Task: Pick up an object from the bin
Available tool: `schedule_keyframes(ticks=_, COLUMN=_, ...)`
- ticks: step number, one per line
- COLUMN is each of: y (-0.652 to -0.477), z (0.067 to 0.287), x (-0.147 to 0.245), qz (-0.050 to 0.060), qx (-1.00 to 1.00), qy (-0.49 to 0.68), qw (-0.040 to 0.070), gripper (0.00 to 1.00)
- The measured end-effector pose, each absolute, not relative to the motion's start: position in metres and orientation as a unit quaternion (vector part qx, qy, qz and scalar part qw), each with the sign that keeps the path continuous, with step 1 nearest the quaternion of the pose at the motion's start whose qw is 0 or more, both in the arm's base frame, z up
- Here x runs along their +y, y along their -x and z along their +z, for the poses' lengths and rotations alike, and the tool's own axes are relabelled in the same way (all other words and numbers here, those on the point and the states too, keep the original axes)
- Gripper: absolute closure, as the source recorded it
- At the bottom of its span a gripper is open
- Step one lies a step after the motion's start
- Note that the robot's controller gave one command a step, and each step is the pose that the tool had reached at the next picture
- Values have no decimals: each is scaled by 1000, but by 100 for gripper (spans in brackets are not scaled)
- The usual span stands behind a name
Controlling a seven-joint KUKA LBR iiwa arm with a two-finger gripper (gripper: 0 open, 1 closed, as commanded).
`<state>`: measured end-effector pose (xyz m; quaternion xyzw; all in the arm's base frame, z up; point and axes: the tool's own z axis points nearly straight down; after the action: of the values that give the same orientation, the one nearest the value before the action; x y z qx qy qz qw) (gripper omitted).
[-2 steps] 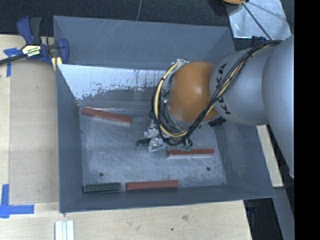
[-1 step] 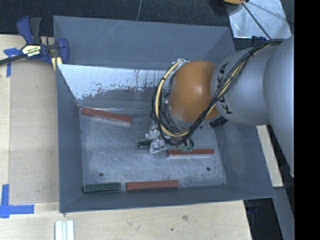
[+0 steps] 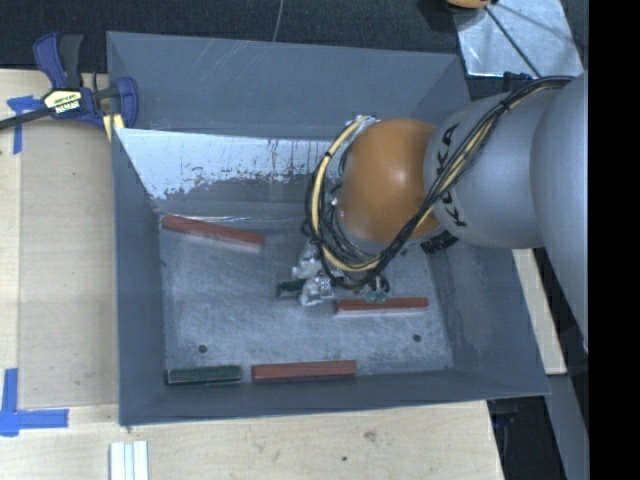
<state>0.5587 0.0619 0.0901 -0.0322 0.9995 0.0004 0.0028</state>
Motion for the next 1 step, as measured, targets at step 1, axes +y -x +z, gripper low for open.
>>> schedule_keyframes(ticks=1, y=-559, z=93, x=62, qz=0, qx=999, qy=32, qw=3, gripper=100)
